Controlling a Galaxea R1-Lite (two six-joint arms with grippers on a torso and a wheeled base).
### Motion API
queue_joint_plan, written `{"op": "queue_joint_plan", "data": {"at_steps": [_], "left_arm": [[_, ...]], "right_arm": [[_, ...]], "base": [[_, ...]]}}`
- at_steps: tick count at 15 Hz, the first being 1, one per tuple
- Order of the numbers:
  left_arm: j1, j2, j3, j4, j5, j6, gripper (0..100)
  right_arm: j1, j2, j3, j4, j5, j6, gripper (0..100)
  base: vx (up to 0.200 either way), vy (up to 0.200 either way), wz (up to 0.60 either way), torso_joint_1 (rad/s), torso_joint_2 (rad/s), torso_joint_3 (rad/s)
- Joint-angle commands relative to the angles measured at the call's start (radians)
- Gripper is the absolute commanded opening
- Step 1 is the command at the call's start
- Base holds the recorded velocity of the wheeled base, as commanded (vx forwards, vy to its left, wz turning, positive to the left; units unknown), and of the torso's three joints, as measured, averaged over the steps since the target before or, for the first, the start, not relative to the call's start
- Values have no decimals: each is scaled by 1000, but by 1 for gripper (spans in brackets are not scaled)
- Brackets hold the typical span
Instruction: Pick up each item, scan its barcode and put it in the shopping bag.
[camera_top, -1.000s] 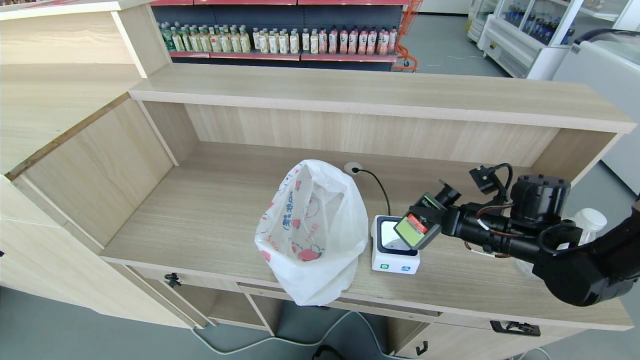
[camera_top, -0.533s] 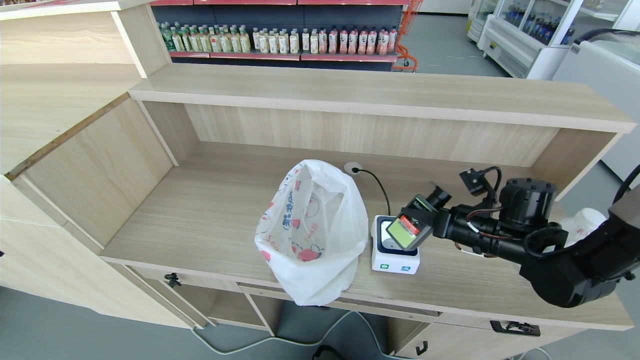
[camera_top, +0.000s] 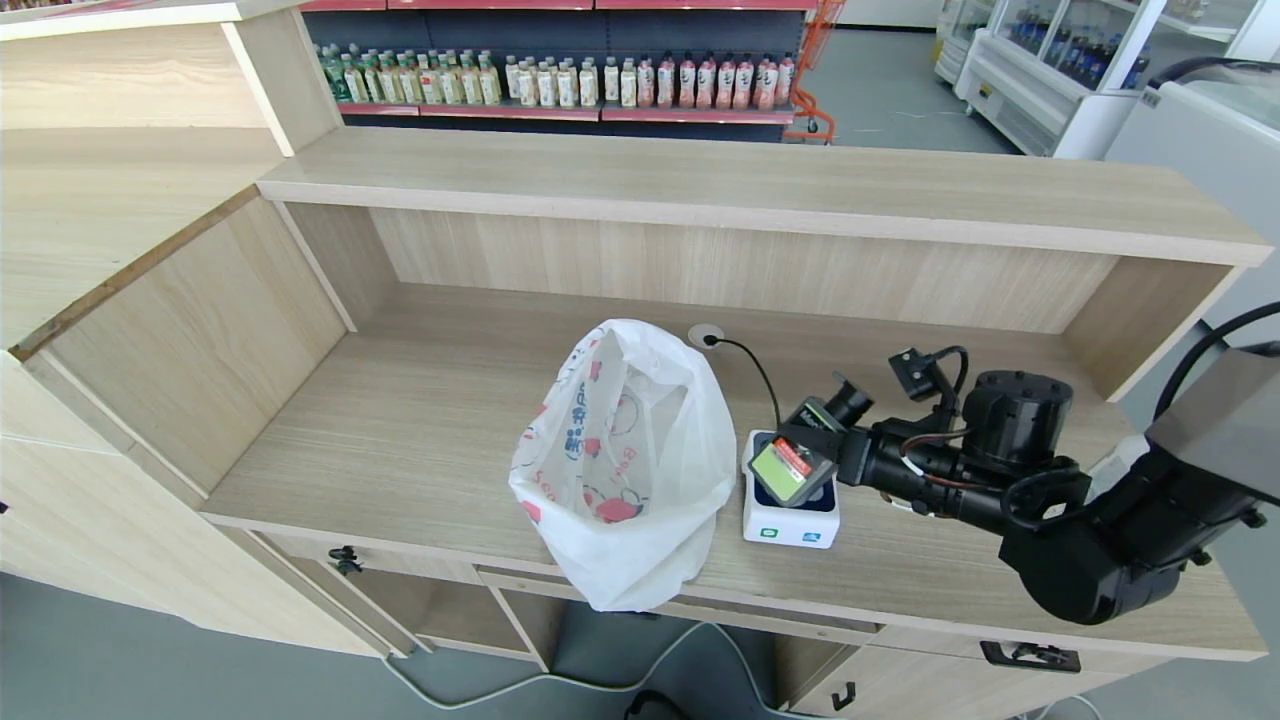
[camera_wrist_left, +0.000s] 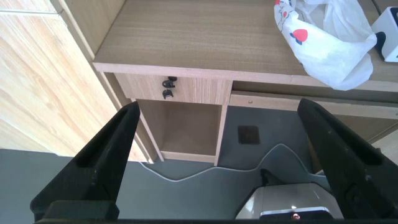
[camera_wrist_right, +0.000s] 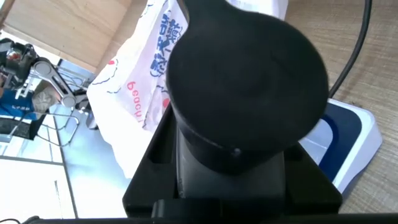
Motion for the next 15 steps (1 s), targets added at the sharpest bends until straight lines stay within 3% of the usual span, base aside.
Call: {"op": "queue_joint_plan", "data": {"at_steps": [1, 12, 15], "left_arm": [[0, 1, 0, 0, 0, 0, 100], [0, 1, 0, 0, 0, 2, 100], [0, 1, 0, 0, 0, 0, 100]], "right_arm": [[3, 21, -6, 0, -2, -1, 0], [-31, -74, -11, 6, 16, -9, 0], [-80, -166, -15, 17, 48, -17, 0]], "base": [[0, 0, 0, 0, 0, 0], [0, 0, 0, 0, 0, 0], [0, 200, 0, -9, -2, 4]]}}
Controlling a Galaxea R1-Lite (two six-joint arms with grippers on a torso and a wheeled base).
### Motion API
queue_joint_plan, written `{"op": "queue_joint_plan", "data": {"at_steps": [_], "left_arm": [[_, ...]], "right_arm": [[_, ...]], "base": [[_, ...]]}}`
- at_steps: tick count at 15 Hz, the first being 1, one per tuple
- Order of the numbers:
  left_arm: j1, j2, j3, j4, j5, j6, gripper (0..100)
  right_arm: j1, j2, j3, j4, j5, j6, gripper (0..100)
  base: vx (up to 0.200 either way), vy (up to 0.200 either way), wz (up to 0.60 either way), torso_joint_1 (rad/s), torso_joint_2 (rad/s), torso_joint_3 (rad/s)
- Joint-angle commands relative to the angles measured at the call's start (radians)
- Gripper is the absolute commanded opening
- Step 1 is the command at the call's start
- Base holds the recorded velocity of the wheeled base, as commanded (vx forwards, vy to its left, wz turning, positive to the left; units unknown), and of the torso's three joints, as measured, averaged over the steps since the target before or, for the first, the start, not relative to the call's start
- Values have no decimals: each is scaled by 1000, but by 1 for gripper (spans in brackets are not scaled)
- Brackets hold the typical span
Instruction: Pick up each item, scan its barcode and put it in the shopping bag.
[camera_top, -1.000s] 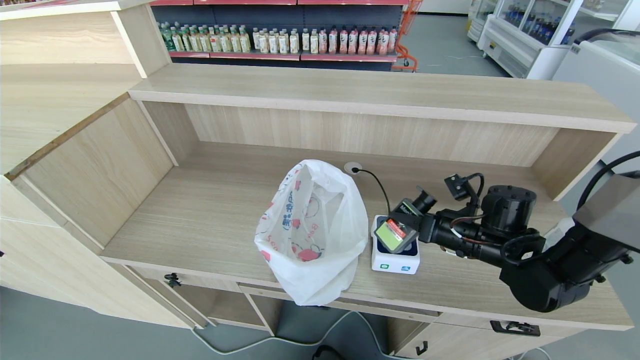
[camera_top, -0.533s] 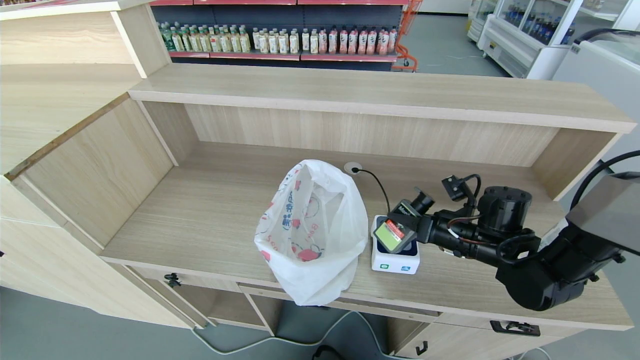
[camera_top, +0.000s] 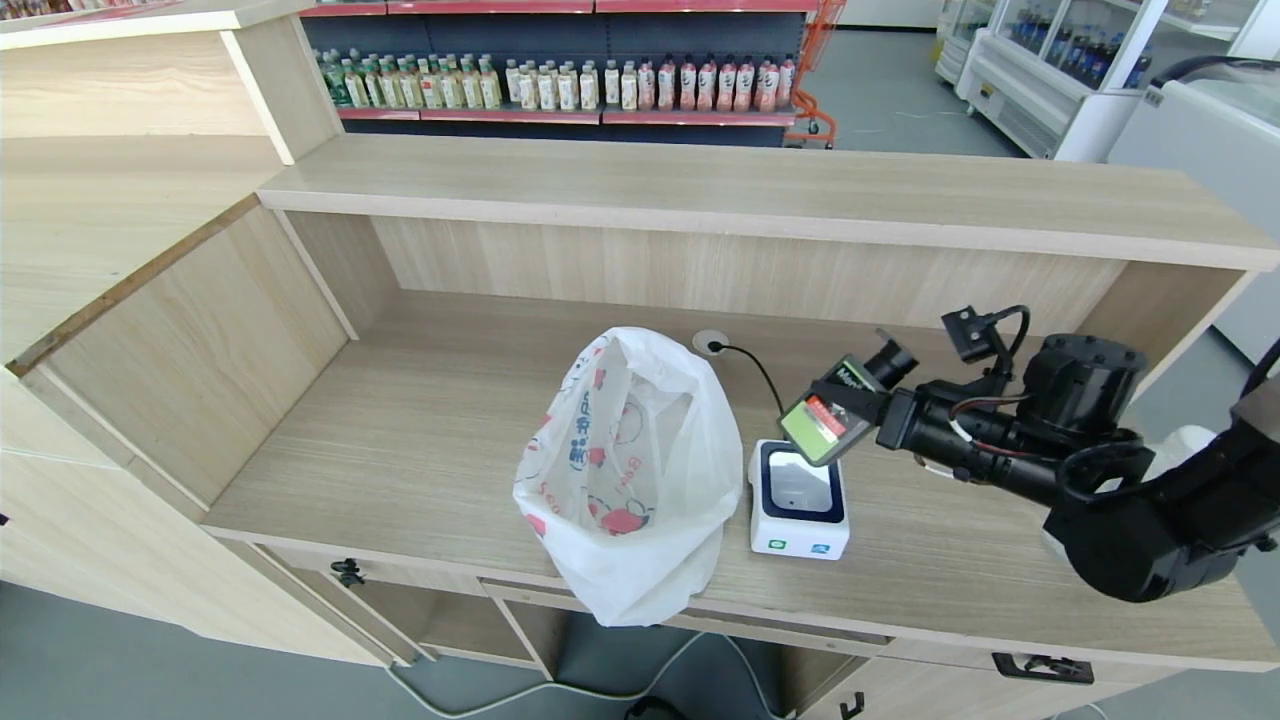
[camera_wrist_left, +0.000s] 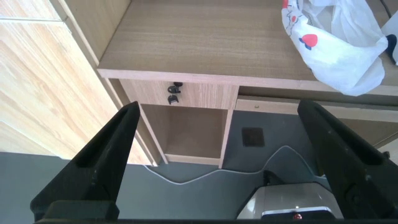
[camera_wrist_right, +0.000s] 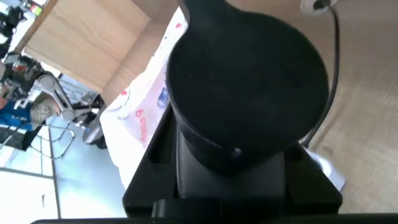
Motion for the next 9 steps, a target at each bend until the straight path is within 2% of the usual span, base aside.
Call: {"op": "queue_joint_plan", "data": {"at_steps": [1, 3, 6, 9], "left_arm": [[-1, 1, 0, 0, 0, -2, 100], [-1, 1, 0, 0, 0, -2, 100], [-1, 1, 0, 0, 0, -1, 100], [-1, 1, 0, 0, 0, -2, 100]], "right_arm": [[-17, -89, 1, 9, 5, -4, 0], [-15, -141, -3, 103, 5, -90, 0], [14, -155, -19, 149, 1, -113, 0], [19, -112, -54, 152, 1, -164, 0]], "base": [[0, 200, 0, 22, 7, -2], [0, 200, 0, 10, 7, 5], [0, 200, 0, -1, 2, 1], [0, 0, 0, 0, 0, 0]]}}
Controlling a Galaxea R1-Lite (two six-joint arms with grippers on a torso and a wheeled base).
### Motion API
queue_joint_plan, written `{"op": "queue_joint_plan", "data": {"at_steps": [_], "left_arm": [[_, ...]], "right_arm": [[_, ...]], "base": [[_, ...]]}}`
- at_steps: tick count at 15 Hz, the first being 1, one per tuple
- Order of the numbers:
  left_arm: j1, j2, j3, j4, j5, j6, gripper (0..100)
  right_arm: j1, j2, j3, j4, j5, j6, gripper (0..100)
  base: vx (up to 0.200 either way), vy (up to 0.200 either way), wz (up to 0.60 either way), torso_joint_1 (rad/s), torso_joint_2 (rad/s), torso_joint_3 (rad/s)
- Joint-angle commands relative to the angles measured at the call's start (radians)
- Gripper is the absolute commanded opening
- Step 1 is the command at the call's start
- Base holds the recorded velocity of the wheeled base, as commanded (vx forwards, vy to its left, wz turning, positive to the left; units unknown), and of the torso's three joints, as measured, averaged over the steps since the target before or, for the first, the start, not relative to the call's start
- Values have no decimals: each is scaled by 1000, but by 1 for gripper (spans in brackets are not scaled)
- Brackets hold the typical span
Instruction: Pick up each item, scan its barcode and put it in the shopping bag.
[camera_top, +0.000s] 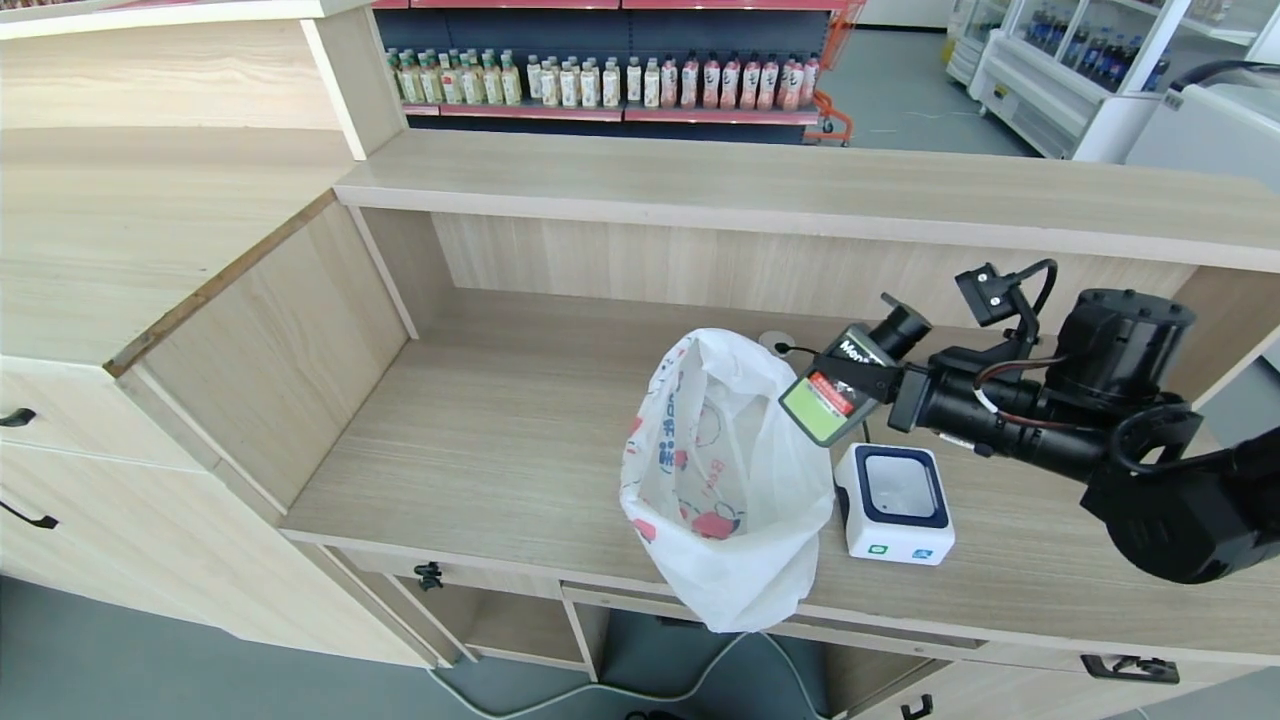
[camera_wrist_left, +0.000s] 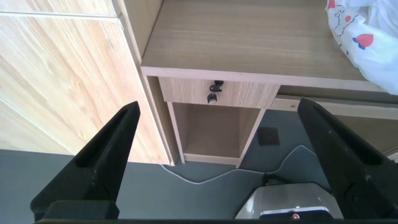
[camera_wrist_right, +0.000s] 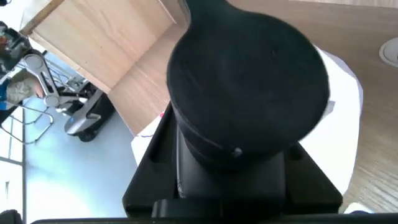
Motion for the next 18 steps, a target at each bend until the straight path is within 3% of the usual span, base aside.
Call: {"op": "queue_joint_plan", "data": {"at_steps": [1, 7, 11, 13, 18], "left_arm": [[0, 1, 0, 0, 0, 0, 100], [0, 1, 0, 0, 0, 0, 100], [0, 1, 0, 0, 0, 0, 100], [0, 1, 0, 0, 0, 0, 100], [0, 1, 0, 0, 0, 0, 100]], "right_arm": [[7, 39, -17, -5, -1, -22, 0], [61, 128, 1, -71, -5, -216, 0], [67, 214, 98, -137, 27, -423, 0], [64, 248, 126, -195, 88, -444, 0], [67, 369, 51, -243, 131, -478, 0]], "base": [[0, 0, 0, 0, 0, 0], [0, 0, 0, 0, 0, 0], [0, 0, 0, 0, 0, 0], [0, 0, 0, 0, 0, 0], [0, 0, 0, 0, 0, 0]]}}
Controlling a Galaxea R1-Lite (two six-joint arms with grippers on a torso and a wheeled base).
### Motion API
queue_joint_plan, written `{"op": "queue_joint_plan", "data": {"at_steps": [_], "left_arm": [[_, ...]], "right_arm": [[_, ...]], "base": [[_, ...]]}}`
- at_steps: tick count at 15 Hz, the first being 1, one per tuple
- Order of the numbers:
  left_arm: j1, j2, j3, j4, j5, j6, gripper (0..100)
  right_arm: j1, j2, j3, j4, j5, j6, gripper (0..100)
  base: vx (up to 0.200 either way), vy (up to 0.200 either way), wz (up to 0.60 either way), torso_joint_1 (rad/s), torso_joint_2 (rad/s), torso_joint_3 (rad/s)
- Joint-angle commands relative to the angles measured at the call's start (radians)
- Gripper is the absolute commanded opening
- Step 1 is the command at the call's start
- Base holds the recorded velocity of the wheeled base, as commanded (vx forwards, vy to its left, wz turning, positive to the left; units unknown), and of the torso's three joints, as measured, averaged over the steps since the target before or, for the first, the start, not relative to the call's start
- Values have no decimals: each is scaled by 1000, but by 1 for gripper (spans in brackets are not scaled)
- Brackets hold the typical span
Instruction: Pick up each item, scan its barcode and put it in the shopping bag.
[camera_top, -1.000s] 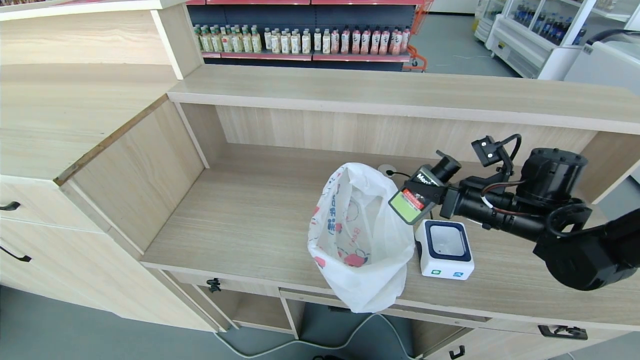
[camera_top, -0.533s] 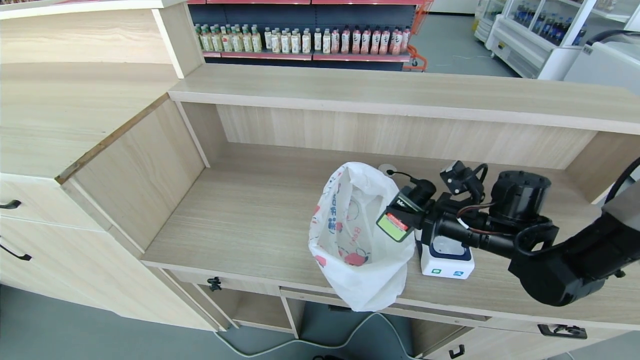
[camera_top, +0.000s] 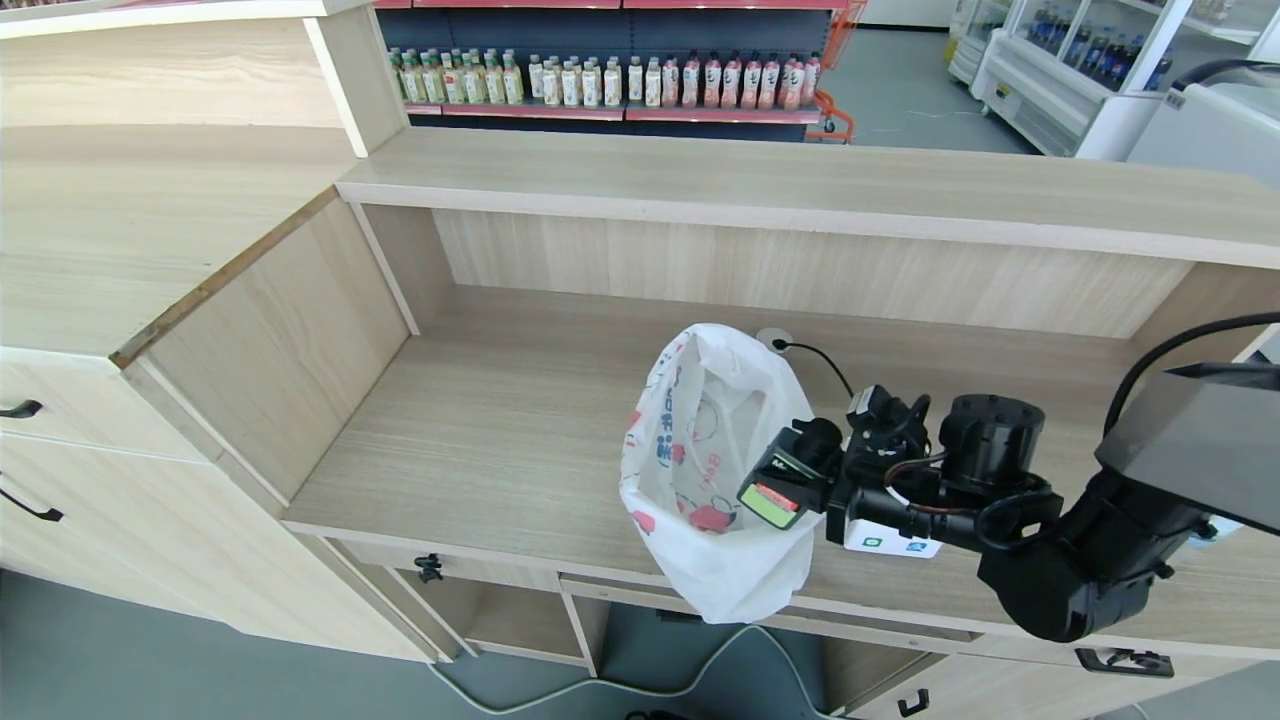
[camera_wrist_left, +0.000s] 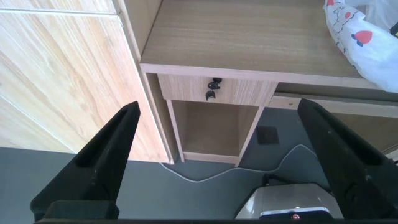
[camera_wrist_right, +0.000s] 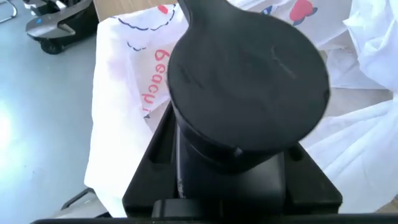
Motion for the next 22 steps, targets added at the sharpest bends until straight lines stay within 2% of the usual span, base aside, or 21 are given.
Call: {"op": "queue_joint_plan", "data": {"at_steps": [1, 5, 12, 22], "left_arm": [[0, 1, 0, 0, 0, 0, 100], [0, 1, 0, 0, 0, 0, 100], [0, 1, 0, 0, 0, 0, 100], [0, 1, 0, 0, 0, 0, 100]], "right_arm": [[3, 73, -24, -14, 4, -19, 0], [-2, 117, -55, -17, 11, -57, 0], [8, 116, -188, -17, 120, -57, 0], [20, 176, -177, -25, 146, -109, 0]], "base": [[0, 0, 0, 0, 0, 0], [0, 0, 0, 0, 0, 0], [0, 0, 0, 0, 0, 0], [0, 0, 0, 0, 0, 0]]}}
